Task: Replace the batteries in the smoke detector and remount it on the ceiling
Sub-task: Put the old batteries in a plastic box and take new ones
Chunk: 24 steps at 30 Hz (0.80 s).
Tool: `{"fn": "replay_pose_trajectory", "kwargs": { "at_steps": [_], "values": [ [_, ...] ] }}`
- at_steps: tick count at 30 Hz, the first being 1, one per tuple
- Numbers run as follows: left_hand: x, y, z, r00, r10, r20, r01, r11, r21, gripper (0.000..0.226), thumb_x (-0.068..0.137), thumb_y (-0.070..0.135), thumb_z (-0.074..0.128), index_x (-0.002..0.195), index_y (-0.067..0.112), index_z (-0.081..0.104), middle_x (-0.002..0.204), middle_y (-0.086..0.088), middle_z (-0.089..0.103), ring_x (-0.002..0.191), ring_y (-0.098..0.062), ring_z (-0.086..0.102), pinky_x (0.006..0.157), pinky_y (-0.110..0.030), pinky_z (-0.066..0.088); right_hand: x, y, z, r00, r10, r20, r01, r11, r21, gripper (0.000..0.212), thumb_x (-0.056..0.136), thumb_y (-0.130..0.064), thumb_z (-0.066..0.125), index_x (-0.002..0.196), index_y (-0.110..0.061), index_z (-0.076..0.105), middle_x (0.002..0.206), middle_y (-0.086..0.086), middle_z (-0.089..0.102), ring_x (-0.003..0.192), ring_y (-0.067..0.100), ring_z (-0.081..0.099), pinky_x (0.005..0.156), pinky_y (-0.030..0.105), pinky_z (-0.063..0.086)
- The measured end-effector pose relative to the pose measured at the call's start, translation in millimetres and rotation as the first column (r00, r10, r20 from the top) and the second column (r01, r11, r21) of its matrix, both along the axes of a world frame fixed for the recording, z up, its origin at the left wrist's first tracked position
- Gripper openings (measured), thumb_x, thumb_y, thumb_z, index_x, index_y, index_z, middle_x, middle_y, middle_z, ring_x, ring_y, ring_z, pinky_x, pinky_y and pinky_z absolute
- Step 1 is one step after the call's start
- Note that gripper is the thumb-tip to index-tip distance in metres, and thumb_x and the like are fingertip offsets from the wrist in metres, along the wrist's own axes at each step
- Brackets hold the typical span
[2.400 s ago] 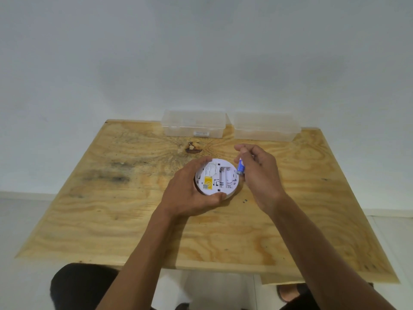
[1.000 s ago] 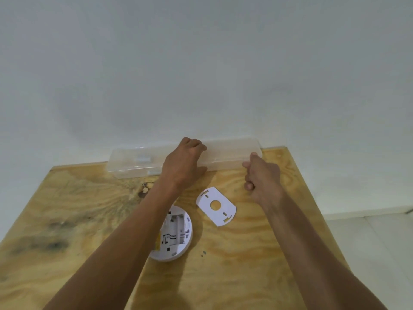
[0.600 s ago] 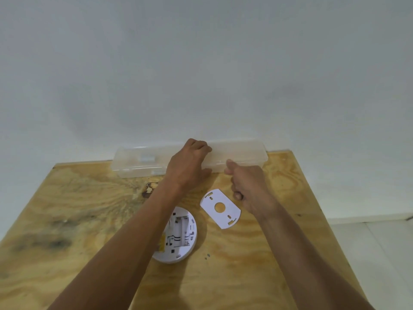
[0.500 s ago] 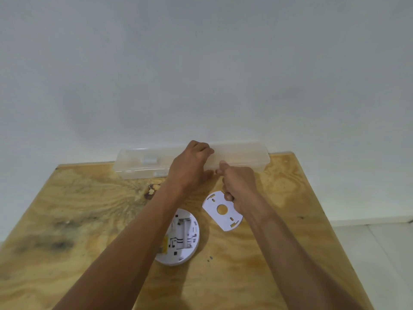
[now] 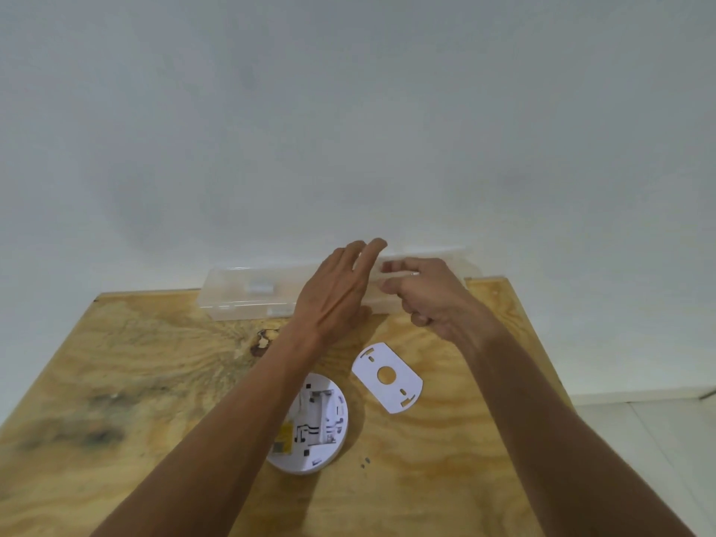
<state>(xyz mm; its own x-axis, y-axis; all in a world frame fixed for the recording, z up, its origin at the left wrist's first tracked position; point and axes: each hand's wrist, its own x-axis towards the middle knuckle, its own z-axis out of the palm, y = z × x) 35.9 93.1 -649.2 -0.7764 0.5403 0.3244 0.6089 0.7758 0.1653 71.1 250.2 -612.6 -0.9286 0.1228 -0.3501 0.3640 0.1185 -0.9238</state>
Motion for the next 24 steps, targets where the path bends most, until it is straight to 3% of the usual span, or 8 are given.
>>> {"fn": "replay_pose_trajectory", "kwargs": {
  "at_steps": [4,8,10,13,20,24],
  "values": [
    [-1.5,-3.8,-2.3,0.981,0.048,-0.189,-0.062,0.996,-0.069,0.112,0.06,0.04,0.092,0.149,0.021,0.027,0.159,-0.018,0.032,0.139,-0.041,0.035,0.112,-0.054,0.041,-17.8,7.8,21.8,0.997,0.073,0.006,-0.073,0.988,0.138,0.036,0.085,-0.005,0.07,0.118,-0.017,0.065,0.077,0.005,0.054,0.048,0.012,0.033,0.038,0.022,0.025],
    [0.4,-3.2,1.7,0.96,0.092,-0.264,-0.122,0.988,-0.098,0.123,0.053,0.05,0.092,0.155,0.017,0.032,0.153,-0.017,0.036,0.134,-0.04,0.03,0.112,-0.054,0.041,-29.9,11.7,30.6,0.978,0.203,0.042,-0.207,0.941,0.268,0.047,0.085,-0.001,0.064,0.13,-0.012,0.058,0.088,0.01,0.055,0.063,0.018,0.044,0.049,0.027,0.037],
    [1.5,-1.9,2.9,0.957,0.108,-0.269,-0.141,0.984,-0.108,0.125,0.051,0.048,0.093,0.155,0.015,0.031,0.147,-0.016,0.042,0.129,-0.039,0.034,0.108,-0.048,0.045,-33.4,14.1,27.5,0.96,0.277,0.041,-0.266,0.852,0.45,0.049,0.086,0.0,0.059,0.133,-0.013,0.057,0.106,0.011,0.059,0.081,0.022,0.056,0.063,0.027,0.046],
    [3.0,1.0,2.9,0.961,0.124,-0.245,-0.162,0.977,-0.14,0.126,0.052,0.045,0.092,0.156,0.013,0.029,0.146,-0.014,0.045,0.128,-0.039,0.041,0.102,-0.041,0.048,-36.7,15.7,13.9,0.94,0.34,-0.002,-0.226,0.629,0.744,0.037,0.089,-0.008,0.063,0.125,-0.01,0.063,0.129,0.009,0.062,0.114,0.026,0.06,0.082,0.023,0.042],
    [1.8,4.8,8.8,0.966,0.147,-0.215,-0.19,0.963,-0.192,0.129,0.056,0.046,0.09,0.159,0.011,0.02,0.151,-0.012,0.04,0.134,-0.038,0.035,0.111,-0.039,0.04,-42.2,17.0,-11.1,0.951,0.302,-0.06,-0.155,0.638,0.755,0.01,0.078,-0.002,0.076,0.085,-0.008,0.073,0.096,0.011,0.074,0.1,0.028,0.064,0.075,0.027,0.05],
    [2.5,5.4,10.2,0.969,0.154,-0.195,-0.192,0.962,-0.194,0.129,0.057,0.045,0.091,0.159,0.011,0.02,0.151,-0.012,0.039,0.134,-0.038,0.036,0.11,-0.039,0.041,-44.8,16.6,-20.7,0.954,0.29,-0.081,-0.124,0.622,0.773,0.008,0.076,-0.003,0.08,0.08,-0.01,0.076,0.088,0.007,0.073,0.092,0.024,0.066,0.075,0.028,0.053]
  ]
}}
